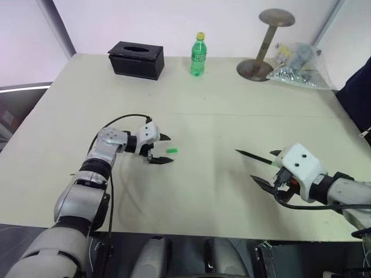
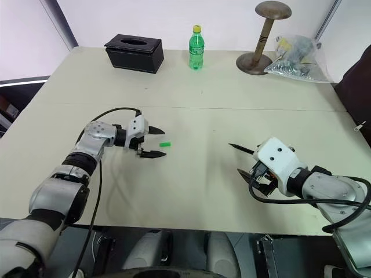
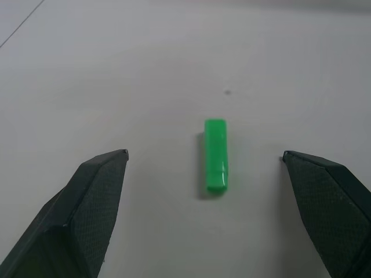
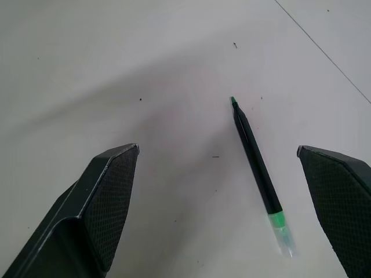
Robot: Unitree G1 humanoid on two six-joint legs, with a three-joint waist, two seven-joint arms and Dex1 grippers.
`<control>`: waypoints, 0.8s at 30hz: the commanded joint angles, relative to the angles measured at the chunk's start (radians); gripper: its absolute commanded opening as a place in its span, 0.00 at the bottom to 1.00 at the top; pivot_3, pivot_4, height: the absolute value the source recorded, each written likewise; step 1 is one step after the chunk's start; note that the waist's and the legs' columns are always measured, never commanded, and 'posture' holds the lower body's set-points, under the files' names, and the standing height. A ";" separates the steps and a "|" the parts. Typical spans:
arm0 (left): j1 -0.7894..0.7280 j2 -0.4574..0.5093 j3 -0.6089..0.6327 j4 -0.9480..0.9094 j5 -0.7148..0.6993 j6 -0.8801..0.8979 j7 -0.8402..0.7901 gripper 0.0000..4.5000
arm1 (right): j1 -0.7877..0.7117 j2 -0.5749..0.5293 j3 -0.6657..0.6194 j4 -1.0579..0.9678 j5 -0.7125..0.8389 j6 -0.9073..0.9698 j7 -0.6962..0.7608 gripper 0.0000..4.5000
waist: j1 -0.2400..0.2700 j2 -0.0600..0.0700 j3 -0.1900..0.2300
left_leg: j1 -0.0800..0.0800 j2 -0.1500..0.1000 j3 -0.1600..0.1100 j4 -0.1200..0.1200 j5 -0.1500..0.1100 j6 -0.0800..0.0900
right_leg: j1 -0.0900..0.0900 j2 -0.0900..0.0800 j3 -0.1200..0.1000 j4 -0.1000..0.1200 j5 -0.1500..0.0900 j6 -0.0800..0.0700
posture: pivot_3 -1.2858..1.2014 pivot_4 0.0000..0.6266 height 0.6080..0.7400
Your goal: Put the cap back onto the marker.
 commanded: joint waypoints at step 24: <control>0.016 0.016 0.002 0.002 0.021 0.009 0.014 0.01 | -0.032 -0.030 -0.024 0.001 -0.003 -0.023 0.024 1.00 | -0.004 0.000 0.000 | 0.000 0.001 0.000 0.000 0.000 0.000 | 0.000 0.001 0.000 0.000 0.000 0.000 | 0.52 0.24 1.00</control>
